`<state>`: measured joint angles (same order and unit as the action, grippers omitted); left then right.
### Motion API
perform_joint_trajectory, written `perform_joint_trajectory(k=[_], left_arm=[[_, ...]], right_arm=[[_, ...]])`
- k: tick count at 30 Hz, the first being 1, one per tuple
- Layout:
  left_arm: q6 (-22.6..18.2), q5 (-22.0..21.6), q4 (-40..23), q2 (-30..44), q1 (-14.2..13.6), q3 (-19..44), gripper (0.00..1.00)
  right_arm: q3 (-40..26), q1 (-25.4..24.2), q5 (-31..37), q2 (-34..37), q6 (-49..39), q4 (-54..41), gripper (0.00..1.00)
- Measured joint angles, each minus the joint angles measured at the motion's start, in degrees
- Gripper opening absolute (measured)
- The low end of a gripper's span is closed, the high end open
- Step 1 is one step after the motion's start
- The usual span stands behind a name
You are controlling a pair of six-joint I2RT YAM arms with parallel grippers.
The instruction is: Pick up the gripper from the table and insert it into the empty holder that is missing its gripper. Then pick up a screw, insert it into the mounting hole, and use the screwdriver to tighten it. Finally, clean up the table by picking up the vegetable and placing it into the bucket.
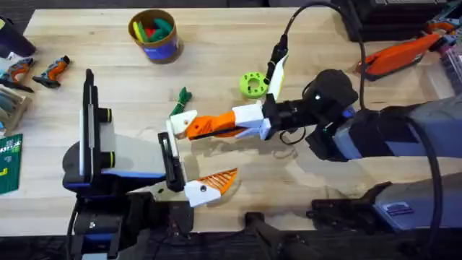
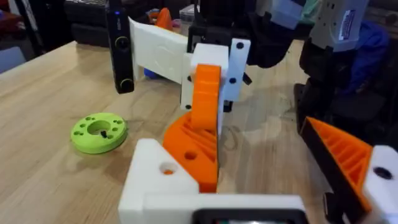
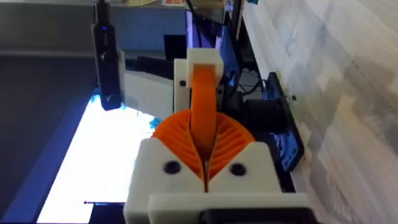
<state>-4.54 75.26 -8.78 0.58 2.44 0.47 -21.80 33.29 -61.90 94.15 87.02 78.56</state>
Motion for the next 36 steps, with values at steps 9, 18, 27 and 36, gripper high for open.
perform_joint_trajectory(k=[9, 18, 27, 36], left_arm=[[0.0, 0.0, 0.0, 0.0, 0.0, 0.0, 0.985], [0.02, 0.0, 0.0, 0.0, 0.0, 0.0, 0.985], [0.0, -0.02, 0.02, 0.0, 0.0, 0.0, 0.985], [0.02, -0.09, 0.02, 0.0, 0.0, 0.0, 0.985]], right_arm=[[0.0, 0.65, 1.31, 0.0, -0.02, 0.0, 0.01], [-1.02, 1.17, 1.67, 1.21, -0.02, 0.0, 0.01], [-4.28, 2.35, 1.63, 3.85, -0.04, -0.05, 0.01], [-4.73, 2.44, 1.48, 3.85, -0.04, -1.1, 0.01]])
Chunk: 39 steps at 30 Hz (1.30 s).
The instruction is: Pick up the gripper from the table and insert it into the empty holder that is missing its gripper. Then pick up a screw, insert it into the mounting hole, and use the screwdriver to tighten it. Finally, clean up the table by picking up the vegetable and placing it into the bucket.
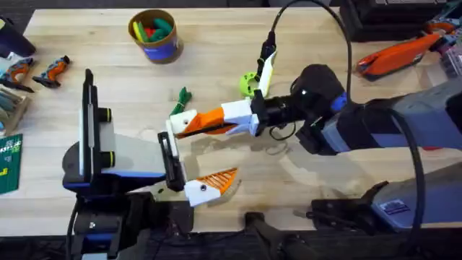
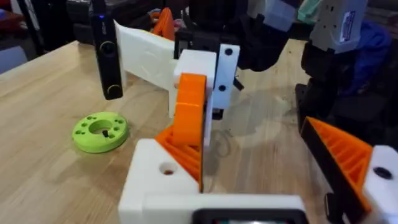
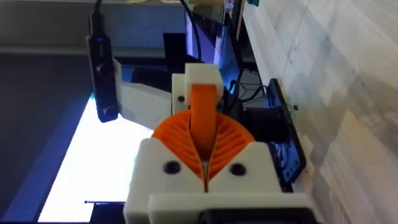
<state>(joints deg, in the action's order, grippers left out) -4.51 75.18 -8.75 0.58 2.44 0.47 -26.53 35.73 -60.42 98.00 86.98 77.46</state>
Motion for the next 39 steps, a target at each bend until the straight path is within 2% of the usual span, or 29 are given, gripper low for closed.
perform_joint_trajectory(k=[39], left_arm=[[-0.02, -0.81, 0.13, 0.0, 0.04, 0.0, 0.985]], right_arm=[[-1.41, -1.07, -1.16, 1.14, 0.0, -0.17, 0.01]])
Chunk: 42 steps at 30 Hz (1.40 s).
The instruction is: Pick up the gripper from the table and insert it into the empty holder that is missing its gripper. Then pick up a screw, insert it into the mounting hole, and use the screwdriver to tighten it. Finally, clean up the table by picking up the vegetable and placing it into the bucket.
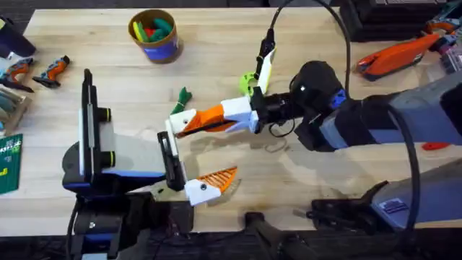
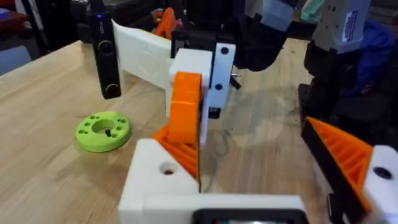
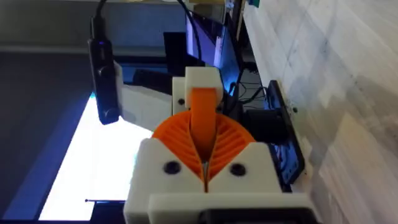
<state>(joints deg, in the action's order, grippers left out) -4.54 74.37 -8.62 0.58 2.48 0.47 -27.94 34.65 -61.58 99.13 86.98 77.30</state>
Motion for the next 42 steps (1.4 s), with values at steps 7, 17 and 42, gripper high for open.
perform_joint_trajectory(k=[7, 17, 42], left_arm=[[0.0, 0.0, 0.0, 0.0, 0.0, 0.0, 0.985], [0.0, 0.0, 0.02, 0.0, 0.0, 0.0, 0.985], [0.0, 0.68, -0.15, -0.01, -0.04, 0.0, 0.986]], right_arm=[[0.0, 0.12, 0.09, 0.0, -0.01, -0.02, 0.01], [-0.02, 0.17, 0.24, -0.02, 0.0, -0.02, 0.01], [-2.05, -8.78, 2.22, -9.1, -9.98, -25.54, 0.801]])
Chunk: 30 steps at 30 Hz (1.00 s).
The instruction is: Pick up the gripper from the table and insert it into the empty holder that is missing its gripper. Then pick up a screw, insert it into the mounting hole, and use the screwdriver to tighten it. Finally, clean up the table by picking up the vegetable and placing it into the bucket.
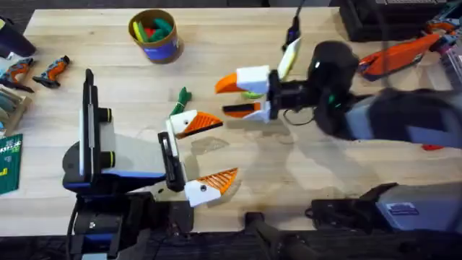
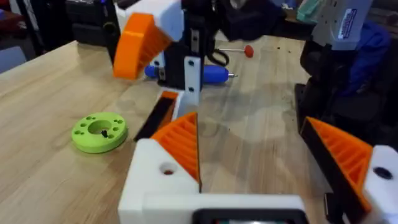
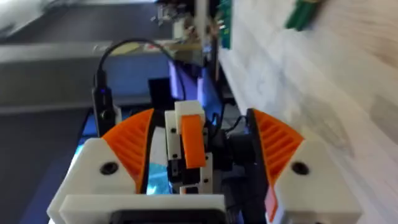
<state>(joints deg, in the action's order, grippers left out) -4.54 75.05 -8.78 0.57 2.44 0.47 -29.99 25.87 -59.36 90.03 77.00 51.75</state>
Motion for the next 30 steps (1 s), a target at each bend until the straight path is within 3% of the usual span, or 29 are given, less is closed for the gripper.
perform_joint_trajectory(k=[7, 11, 15, 20, 30], left_arm=[[0.0, 0.02, 0.0, 0.01, 0.0, 0.0, 0.986], [0.0, 0.17, 0.0, 0.01, 0.0, 0.0, 0.986], [0.0, 0.17, -0.02, 0.01, 0.0, 0.0, 0.986], [0.0, 0.2, -0.02, 0.01, 0.0, 0.0, 0.986], [0.0, 0.2, -0.02, 0.01, 0.0, 0.0, 0.985]], right_arm=[[-9.35, -8.76, 0.22, -11.21, -21.74, -40.92, 0.801], [-18.22, -12.74, 0.7, -13.04, -35.38, -60.63, 0.801], [-26.54, -13.47, 4.12, -13.04, -47.17, -77.48, 0.804], [-35.61, -13.45, 11.88, -13.04, -57.83, -91.25, 0.803], [-50.13, -10.55, 30.89, -11.21, -67.28, -104.73, 0.781]])
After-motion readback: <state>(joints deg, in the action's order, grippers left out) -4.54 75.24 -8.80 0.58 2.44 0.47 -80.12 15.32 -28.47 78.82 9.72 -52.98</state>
